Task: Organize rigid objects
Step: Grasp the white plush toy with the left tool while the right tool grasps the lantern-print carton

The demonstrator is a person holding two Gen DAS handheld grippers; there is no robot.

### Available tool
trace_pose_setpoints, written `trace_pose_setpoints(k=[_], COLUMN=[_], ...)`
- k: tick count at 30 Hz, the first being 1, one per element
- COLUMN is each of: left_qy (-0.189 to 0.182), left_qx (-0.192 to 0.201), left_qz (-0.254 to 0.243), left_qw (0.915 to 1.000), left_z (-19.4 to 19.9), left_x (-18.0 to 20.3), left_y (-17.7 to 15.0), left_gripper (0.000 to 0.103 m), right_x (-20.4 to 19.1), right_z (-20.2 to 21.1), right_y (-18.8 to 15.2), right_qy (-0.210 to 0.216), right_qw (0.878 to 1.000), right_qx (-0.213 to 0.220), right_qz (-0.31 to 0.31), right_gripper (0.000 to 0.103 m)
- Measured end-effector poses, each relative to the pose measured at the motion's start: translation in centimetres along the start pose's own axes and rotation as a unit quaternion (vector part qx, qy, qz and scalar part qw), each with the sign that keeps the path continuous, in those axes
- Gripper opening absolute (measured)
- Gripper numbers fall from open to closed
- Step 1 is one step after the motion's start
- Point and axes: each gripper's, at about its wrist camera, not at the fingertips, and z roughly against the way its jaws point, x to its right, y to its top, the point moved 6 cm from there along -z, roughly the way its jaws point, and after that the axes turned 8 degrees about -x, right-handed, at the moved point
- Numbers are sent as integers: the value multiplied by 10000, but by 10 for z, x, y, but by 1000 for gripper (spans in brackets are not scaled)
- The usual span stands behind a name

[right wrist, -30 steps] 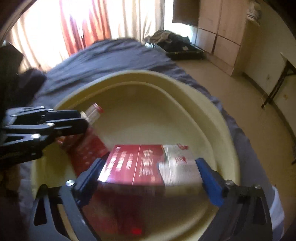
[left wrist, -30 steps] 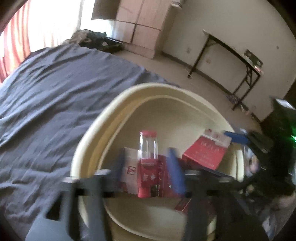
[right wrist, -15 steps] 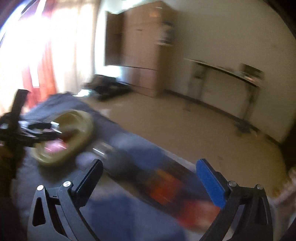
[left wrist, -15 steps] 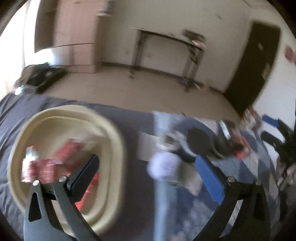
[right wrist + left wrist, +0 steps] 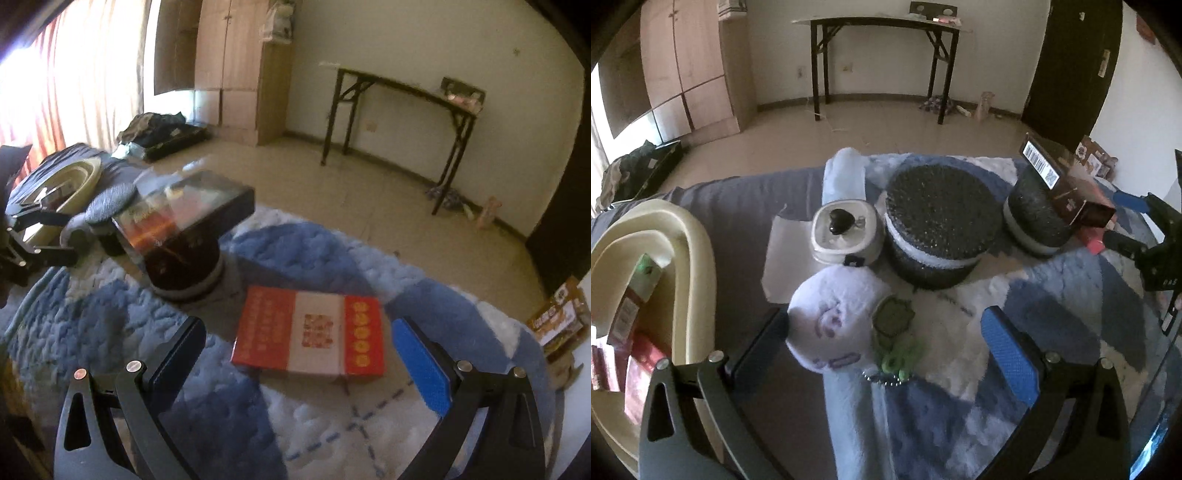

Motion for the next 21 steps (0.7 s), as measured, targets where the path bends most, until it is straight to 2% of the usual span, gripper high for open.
trace_pose_setpoints(k=[8, 9, 10, 11, 13, 14, 16, 21], left_qy=[147, 197, 287, 348, 442, 495, 404, 364], left_qx=[89, 102, 76, 38, 115, 185, 170, 311], left_qz=[-81, -128, -146, -130, -23, 31, 32, -14], left_qw=[9998, 9997, 9995, 9993, 9990, 9986, 9990, 9989], left_z=[-9, -11, -14, -17, -19, -18, -17, 1], left_x=[1, 2, 0, -2, -7, -11, -11, -14], left_y=[-2, -2, -2, -2, -1, -1, -2, -5], left_gripper=[103, 98, 85, 80, 59, 58, 56, 55], right_x=[19, 19, 18, 18, 17, 17, 20, 22], right_z=[-27, -31, -36, -40, -48, -50, -52, -40], right_y=[-8, -8, -8, -8, -8, -7, -4, -5], right_qy=[136, 198, 224, 222, 189, 199, 183, 293], right_qw=[9988, 9985, 9983, 9983, 9983, 9983, 9985, 9988], right_qx=[-219, -255, -290, -318, -367, -381, -316, -22], right_qz=[-409, -436, -442, -436, -408, -392, -398, -394], right_gripper=[103, 103, 103, 103, 103, 102, 89, 89])
